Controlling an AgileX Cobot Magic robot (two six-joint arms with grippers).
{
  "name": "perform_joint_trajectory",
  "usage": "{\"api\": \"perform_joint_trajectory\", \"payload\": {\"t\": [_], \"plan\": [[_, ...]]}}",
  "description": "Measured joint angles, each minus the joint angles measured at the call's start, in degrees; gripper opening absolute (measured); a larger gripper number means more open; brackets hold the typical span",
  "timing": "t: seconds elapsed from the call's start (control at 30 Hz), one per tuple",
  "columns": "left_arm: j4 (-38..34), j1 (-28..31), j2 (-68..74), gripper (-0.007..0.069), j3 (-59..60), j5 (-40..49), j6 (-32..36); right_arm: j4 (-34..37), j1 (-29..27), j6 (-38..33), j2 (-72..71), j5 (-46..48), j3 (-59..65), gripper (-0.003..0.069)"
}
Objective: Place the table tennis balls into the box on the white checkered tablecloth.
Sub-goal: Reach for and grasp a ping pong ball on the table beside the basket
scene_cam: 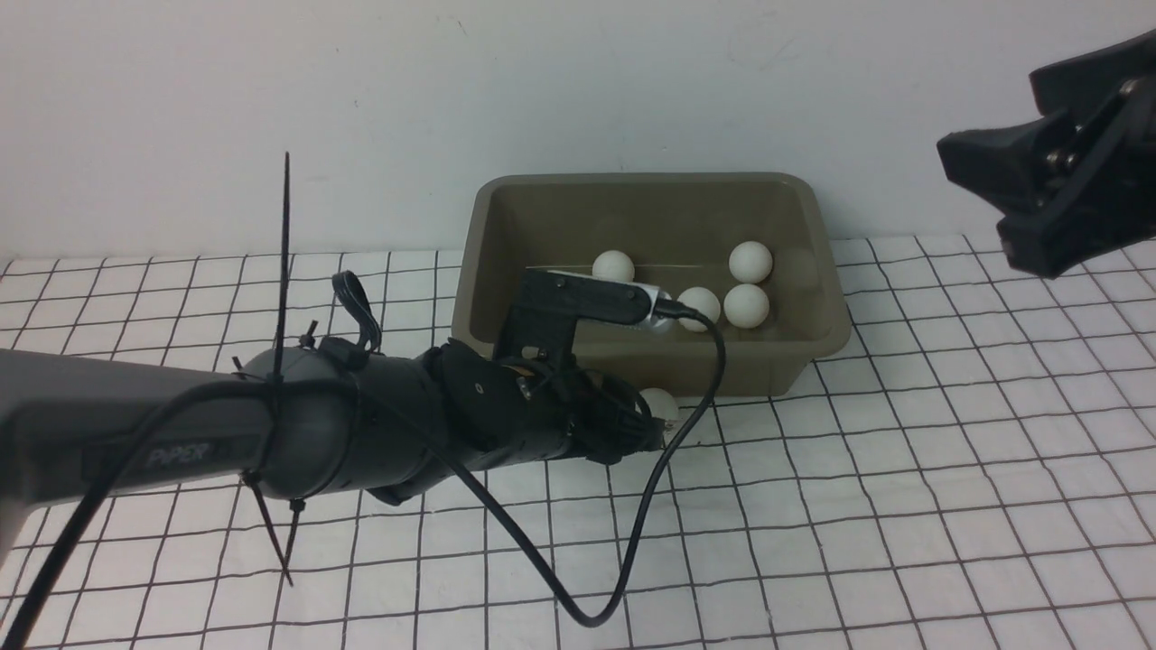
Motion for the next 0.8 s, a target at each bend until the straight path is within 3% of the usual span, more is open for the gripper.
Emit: {"api": "perform_joint_trajectory", "payload": {"t": [0.13, 0.3, 0.37, 0.67, 0.8], "plan": [[0.1, 0.0, 0.0, 0.0315, 0.0, -0.8, 0.0, 0.0, 0.0, 0.0, 0.0, 0.0, 0.0, 0.0442], [0.1, 0.0, 0.0, 0.0068, 0.0, -0.7, 1.5, 0.0, 0.0, 0.0, 0.0, 0.0, 0.0, 0.0442], [0.1, 0.0, 0.0, 0.0024, 0.0, -0.1, 3.2, 0.0, 0.0, 0.0, 0.0, 0.0, 0.0, 0.0442], [0.3, 0.0, -1.0, -0.0004, 0.0, 11.0, 5.3, 0.0, 0.0, 0.0, 0.0, 0.0, 0.0, 0.0442], [0.4, 0.0, -2.2, -0.0004, 0.0, 11.9, 5.4, 0.0, 0.0, 0.0, 0.0, 0.0, 0.0, 0.0442]]}}
